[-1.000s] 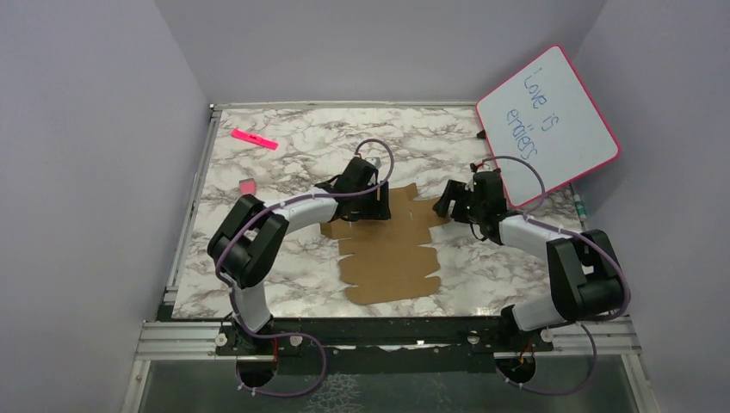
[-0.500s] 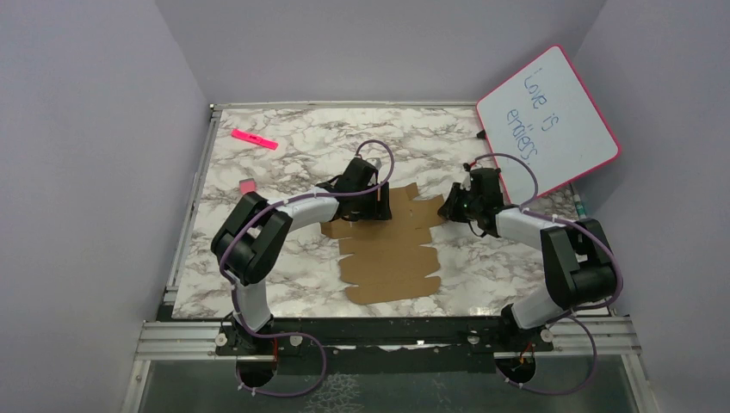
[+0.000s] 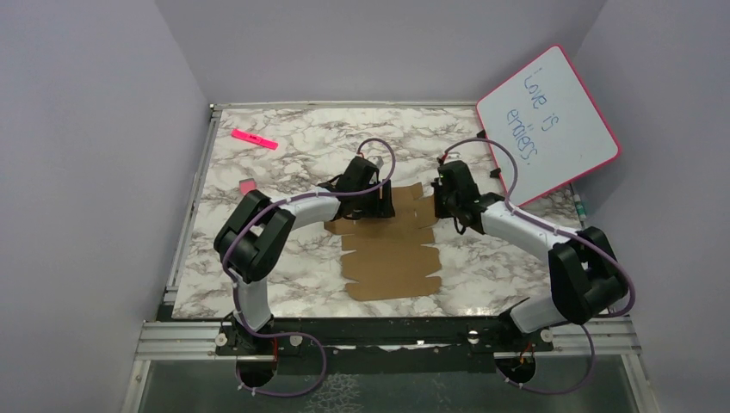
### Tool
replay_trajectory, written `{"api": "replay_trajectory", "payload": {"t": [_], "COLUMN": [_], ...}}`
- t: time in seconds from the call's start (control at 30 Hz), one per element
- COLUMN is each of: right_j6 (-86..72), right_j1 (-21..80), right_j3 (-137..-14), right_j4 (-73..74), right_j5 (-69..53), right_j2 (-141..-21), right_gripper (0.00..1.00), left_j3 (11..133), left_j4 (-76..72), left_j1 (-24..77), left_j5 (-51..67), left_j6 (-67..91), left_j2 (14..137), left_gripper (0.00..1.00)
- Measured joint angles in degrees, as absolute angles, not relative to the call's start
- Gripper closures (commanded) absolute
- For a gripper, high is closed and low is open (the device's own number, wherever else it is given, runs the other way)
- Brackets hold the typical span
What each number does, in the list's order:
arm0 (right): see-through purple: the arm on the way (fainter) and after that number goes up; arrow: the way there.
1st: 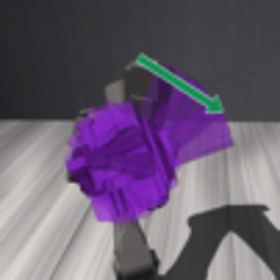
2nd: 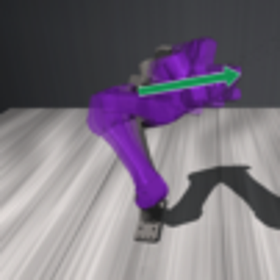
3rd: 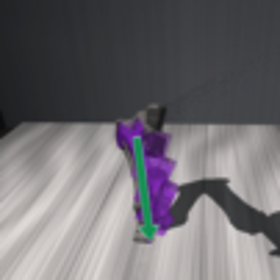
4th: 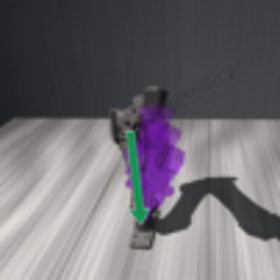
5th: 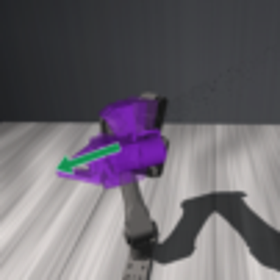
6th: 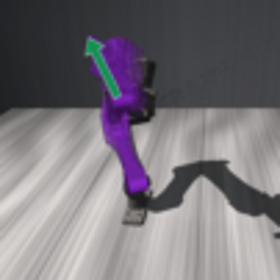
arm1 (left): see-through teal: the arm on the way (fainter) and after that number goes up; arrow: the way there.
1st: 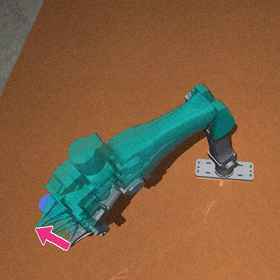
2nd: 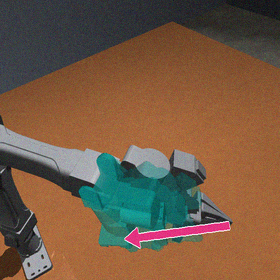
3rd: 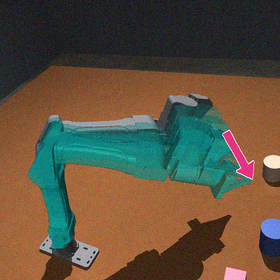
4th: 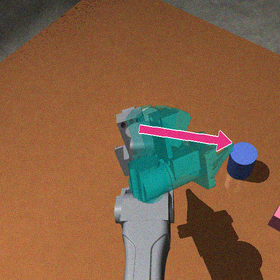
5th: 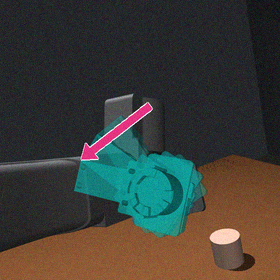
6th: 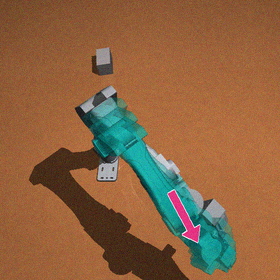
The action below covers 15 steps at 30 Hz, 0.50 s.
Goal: Fold the paper box
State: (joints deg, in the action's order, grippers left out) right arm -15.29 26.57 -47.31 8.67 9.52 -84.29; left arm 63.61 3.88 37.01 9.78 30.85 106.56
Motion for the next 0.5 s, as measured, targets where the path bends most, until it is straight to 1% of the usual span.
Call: {"api": "replay_trajectory", "payload": {"t": [0.13, 0.3, 0.43, 0.5], "right_j6": [-14.3, -13.9, -13.9, -13.9], "right_j1": [32.4, 38.8, 42.7, 44.2], "right_j3": [-51.4, -56.9, -60.1, -60.8], "right_j4": [13.6, 18.8, 22.6, 23.5], "right_j5": [18.8, 29.3, 36.4, 38.2], "right_j2": [-84.8, -88.4, -92.1, -93.1], "right_gripper": [0.89, 0.89, 0.88, 0.86], "left_j3": [63.6, 63.6, 63.6, 63.6], "left_j4": [2.8, 2.0, 1.1, 0.7], "left_j1": [36.9, 36.8, 36.8, 36.8], "left_j5": [10.1, 10.6, 11.2, 11.3], "left_j6": [31.1, 31.7, 32.3, 32.5], "left_j2": [106.9, 107.2, 107.5, 107.6], "left_gripper": [0.31, 0.31, 0.32, 0.32]}}
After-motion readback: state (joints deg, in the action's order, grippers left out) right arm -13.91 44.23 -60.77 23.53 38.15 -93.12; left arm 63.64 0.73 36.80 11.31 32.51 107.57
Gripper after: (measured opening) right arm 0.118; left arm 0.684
